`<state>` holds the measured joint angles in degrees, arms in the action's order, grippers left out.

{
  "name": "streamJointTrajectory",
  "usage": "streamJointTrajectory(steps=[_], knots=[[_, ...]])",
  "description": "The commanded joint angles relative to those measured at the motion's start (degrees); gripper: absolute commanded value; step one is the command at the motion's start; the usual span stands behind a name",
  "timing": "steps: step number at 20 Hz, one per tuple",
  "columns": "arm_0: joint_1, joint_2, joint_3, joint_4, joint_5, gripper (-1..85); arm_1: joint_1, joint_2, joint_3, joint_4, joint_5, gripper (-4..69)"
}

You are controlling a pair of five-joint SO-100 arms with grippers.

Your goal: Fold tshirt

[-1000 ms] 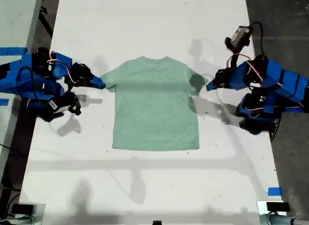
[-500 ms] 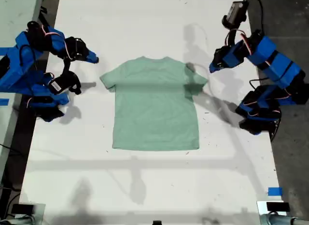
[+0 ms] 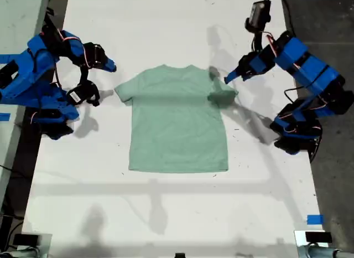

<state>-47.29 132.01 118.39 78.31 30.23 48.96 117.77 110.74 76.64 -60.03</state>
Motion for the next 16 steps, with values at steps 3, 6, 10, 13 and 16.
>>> streamJointTrajectory(steps=[3,6,10,13,16], knots=[[0.09,-0.09,2.02,-4.13,-0.44,1.6,4.04,-3.87,7.91,-12.57,-4.83,28.5],[0.62,-1.58,2.72,-5.45,-0.70,1.6,5.89,-11.34,9.40,-18.02,-6.77,28.5],[0.88,-2.81,3.43,-6.42,-0.88,1.6,8.17,-22.85,6.33,-21.80,-7.65,27.4],[0.53,-2.90,4.48,-7.12,-0.97,1.6,9.14,-31.11,0.26,-19.60,-8.44,25.0],[0.35,-2.99,5.01,-7.56,-0.97,1.6,9.40,-32.26,-1.23,-19.07,-9.32,4.1]])
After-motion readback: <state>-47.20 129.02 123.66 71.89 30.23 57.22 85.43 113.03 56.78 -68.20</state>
